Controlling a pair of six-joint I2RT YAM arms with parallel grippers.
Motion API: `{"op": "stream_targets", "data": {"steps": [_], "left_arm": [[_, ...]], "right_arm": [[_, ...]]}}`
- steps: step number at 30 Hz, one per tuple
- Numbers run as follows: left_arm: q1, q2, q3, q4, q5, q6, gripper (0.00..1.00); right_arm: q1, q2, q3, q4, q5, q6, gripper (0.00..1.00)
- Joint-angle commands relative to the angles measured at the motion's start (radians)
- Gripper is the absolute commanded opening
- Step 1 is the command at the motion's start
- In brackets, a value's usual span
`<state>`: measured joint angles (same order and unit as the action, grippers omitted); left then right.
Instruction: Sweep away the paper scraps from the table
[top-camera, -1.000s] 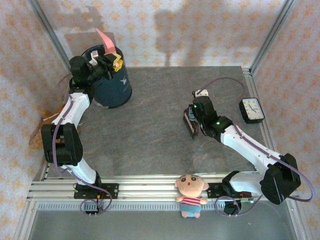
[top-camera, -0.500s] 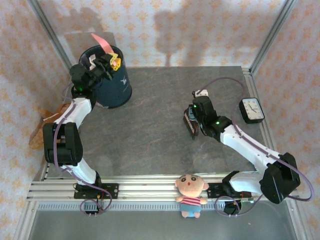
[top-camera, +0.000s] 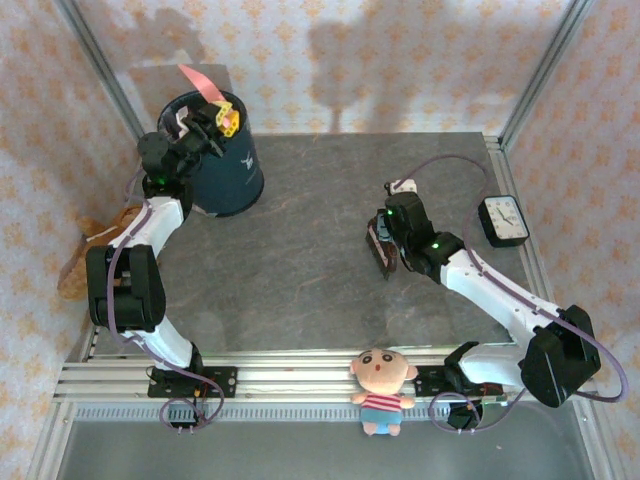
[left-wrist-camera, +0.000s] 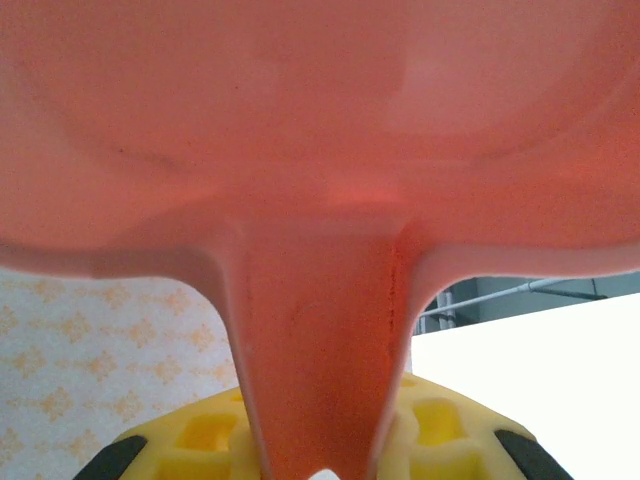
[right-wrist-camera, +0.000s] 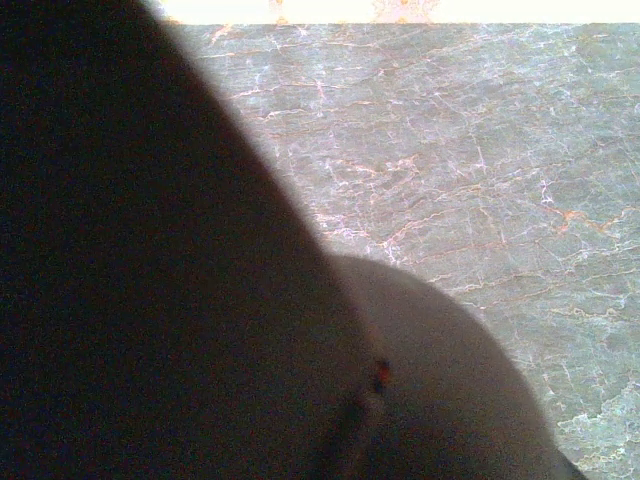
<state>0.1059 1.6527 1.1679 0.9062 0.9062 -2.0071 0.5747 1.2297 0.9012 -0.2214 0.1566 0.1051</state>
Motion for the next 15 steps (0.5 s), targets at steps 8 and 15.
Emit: {"op": "stream_targets", "data": {"steps": [8,15], "left_arm": [[0.007,-0.084,0.055,-0.214,0.085,0.284,0.0],[0.008,-0.144,0.167,-0.723,0.082,0.706,0.0]], "right_arm": [[-0.006,-0.022,0.03,0.018,0.013,0.019,0.0],[-0.006,-0.029,0.024,0.018,0.018,0.016,0.0]]}}
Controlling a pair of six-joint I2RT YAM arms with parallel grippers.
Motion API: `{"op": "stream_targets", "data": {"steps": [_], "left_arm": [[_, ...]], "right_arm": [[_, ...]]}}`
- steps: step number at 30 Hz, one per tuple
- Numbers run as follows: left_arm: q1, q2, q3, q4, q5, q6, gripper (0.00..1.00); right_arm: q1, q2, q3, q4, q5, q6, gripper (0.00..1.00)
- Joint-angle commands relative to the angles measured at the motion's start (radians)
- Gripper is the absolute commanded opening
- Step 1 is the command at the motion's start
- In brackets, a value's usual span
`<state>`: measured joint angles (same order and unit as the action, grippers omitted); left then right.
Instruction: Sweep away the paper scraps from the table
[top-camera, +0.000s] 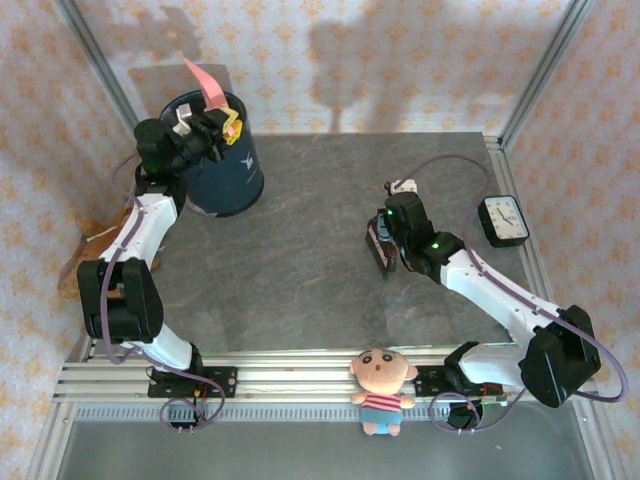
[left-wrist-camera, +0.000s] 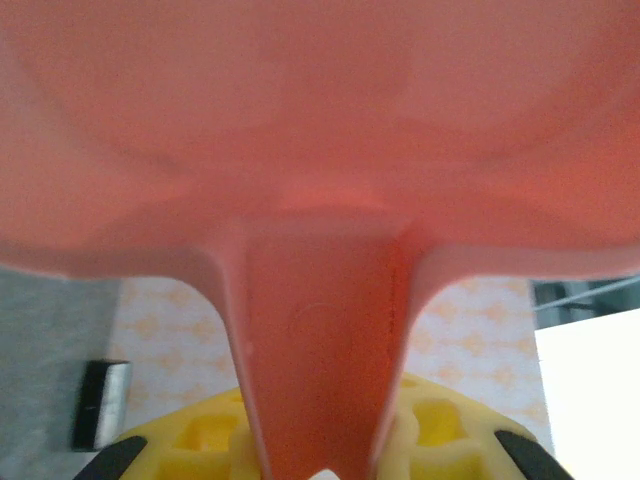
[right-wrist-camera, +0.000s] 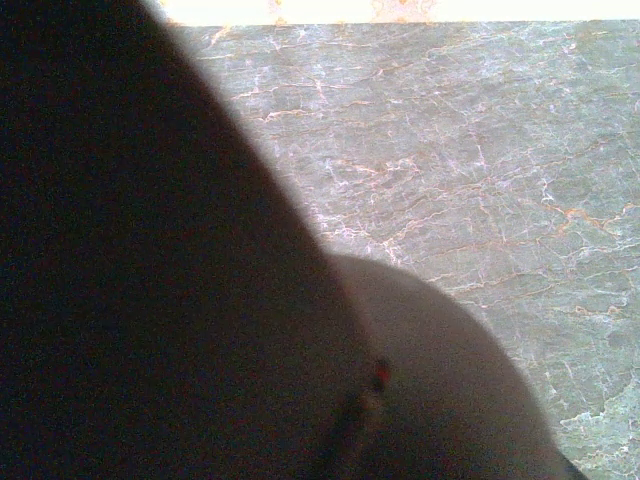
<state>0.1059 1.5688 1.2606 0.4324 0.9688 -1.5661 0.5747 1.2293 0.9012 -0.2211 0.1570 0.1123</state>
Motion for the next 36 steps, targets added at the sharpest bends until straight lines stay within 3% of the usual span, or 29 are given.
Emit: {"op": "stream_targets", "data": {"steps": [1,4,15,22,28,36], "left_arm": [[0.007,-0.069,0.1,-0.338,0.008,0.331,0.0],[0.007,-0.086,0.163,-0.552,-0.026,0.511,0.0],[-0.012,-0.077,0.335,-1.001,-0.108,0.916,0.0],[-0.084,-0.046,0.5,-1.36,-0.311,1.284,0.0],[-0.154,-0.038,0.536,-1.474,-0.469,1.419,0.0],[-0.277,-0.018,0.572,-1.568,-0.698,1.503,0.0]], "right_arm": [[-0.006,-0.029,0.024,0.019,0.019,0.011,0.0],[-0.007,-0.028,0.022,0.019,0.018,0.01,0.0],[-0.007,-0.028,0.02,0.023,0.019,0.015,0.0],[-0.007,-0.04,0.002,0.046,0.027,0.02,0.0],[-0.008,-0.04,-0.002,0.048,0.038,0.023,0.0],[-0.01,-0.079,-0.018,0.061,0.079,0.03,0.0]]}}
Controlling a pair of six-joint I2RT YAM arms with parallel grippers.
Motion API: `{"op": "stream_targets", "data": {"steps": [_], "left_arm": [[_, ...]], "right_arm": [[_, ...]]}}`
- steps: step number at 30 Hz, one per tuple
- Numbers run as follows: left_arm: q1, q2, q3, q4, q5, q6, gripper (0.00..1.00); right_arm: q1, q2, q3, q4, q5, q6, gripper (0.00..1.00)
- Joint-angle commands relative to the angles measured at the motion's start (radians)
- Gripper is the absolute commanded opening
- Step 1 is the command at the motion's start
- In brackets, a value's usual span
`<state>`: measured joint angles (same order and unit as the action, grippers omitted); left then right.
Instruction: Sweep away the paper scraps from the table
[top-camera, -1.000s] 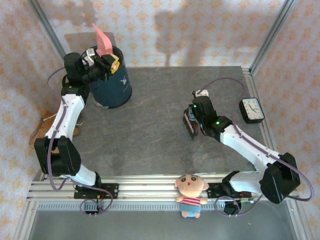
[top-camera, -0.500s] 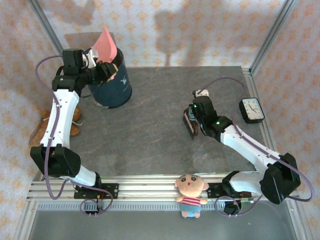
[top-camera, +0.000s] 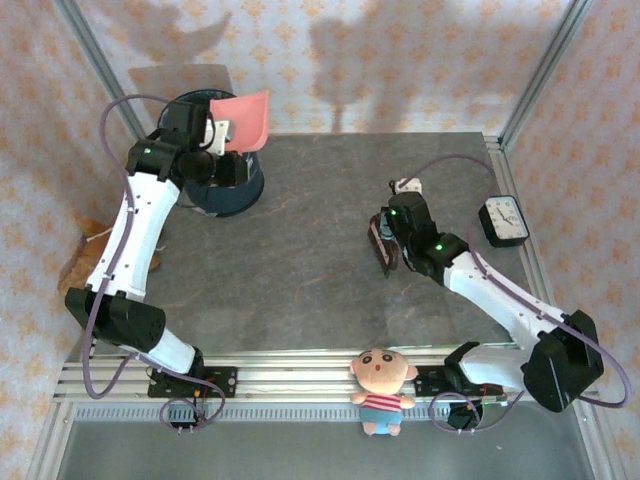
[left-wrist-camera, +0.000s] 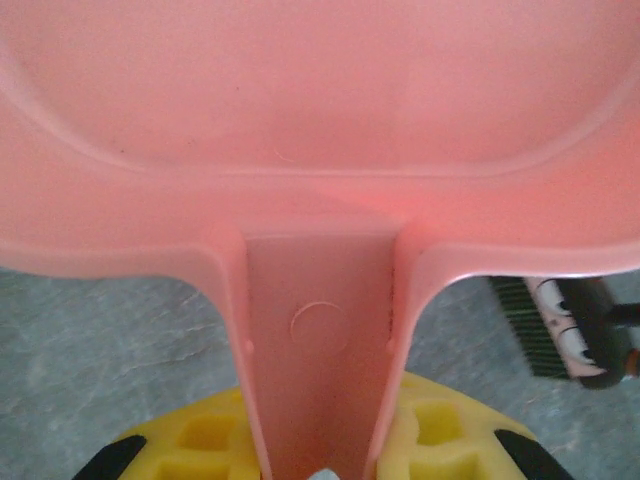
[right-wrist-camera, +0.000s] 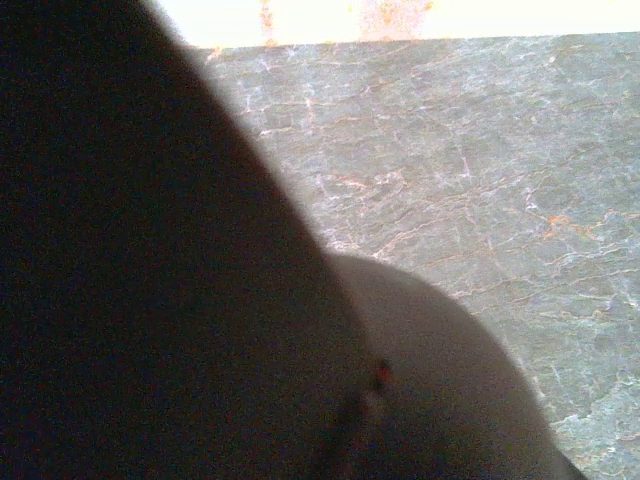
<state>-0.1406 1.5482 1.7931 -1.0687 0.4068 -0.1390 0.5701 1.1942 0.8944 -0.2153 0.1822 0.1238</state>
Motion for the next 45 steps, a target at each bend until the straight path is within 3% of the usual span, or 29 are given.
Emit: {"op": "stream_targets", "data": {"steps": [1,11,24,45], "left_arm": [[-0.05,0.001,0.04,-0.073,-0.161,0.089,0.0],[-0.188,0.026,-0.001,-0.081,-0.281,0.147,0.0],[-0.336,0.16,-0.074,-0.088,-0.27,0.152,0.0],[-0.384,0.452,-0.103,-0.076,-0.181,0.187,0.0]], "right_arm": [[-0.005,-0.049,-0.014,0.055,0.06,0.018,0.0],[-0.007,-0.067,-0.032,0.054,0.11,0.028,0.0],[-0.007,-0.094,-0.041,0.033,0.137,0.018,0.0],[-0.008,-0.105,-0.045,0.024,0.148,0.013,0.0]]}}
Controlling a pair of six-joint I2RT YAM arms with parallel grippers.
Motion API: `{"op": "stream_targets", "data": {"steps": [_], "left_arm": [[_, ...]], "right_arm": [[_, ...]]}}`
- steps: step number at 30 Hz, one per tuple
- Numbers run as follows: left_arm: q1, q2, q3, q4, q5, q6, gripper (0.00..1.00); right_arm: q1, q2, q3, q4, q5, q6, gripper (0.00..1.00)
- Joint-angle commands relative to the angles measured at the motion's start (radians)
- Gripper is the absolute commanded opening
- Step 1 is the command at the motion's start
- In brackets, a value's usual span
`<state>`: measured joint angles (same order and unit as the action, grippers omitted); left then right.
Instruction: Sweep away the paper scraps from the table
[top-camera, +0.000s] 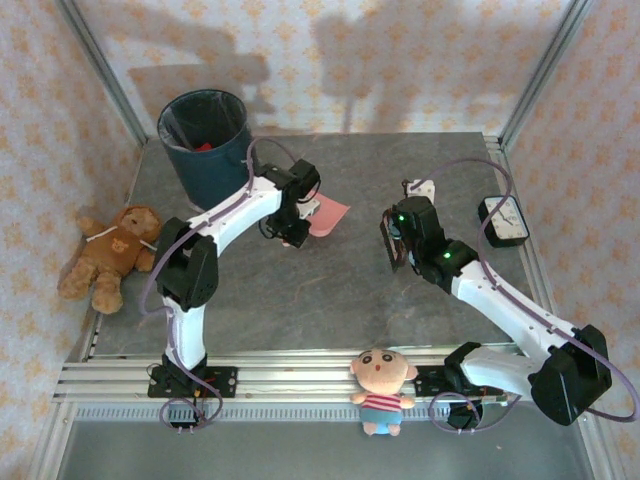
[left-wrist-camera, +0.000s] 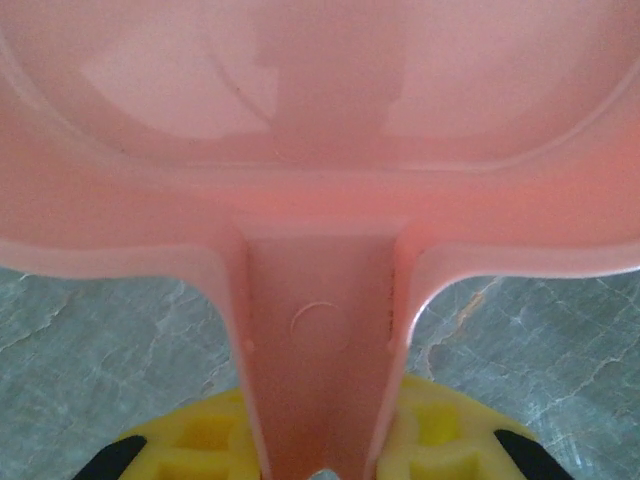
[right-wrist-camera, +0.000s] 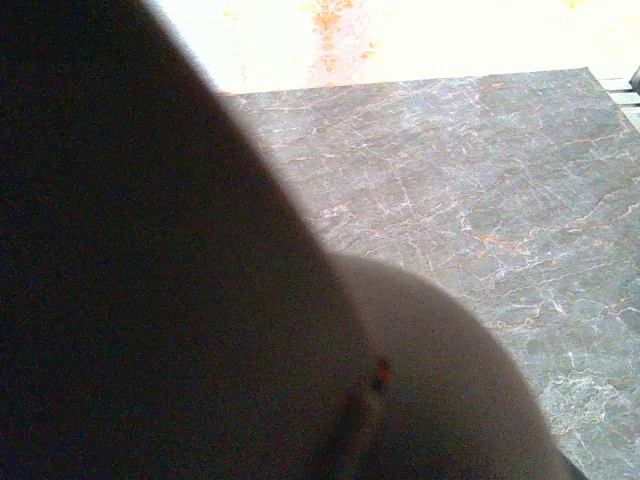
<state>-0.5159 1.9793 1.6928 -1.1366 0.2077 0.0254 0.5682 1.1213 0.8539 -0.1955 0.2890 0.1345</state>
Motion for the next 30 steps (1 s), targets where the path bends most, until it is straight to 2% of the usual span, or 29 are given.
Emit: {"op": "stream_targets", "data": {"steps": [1,15,26,30], "left_arm": [[-0.01,0.032,-0.002,-0.007,0.02,0.024,0.0],[-0.022,0.138,0.022,-0.003,0.061,0.042,0.0],[-0.023,0.182,0.02,0.001,0.035,0.041,0.0],[-0.024,0.175,0.007,0.007,0.037,0.05,0.09]], "right_arm": [[-0.006,-0.032,-0.005,0.003,0.041,0.002,0.0],[-0.006,-0.028,-0.004,0.0,0.037,0.003,0.0],[-0.007,-0.029,-0.004,-0.003,0.036,0.004,0.0],[-0.007,-0.029,-0.004,-0.003,0.035,0.004,0.0]]}}
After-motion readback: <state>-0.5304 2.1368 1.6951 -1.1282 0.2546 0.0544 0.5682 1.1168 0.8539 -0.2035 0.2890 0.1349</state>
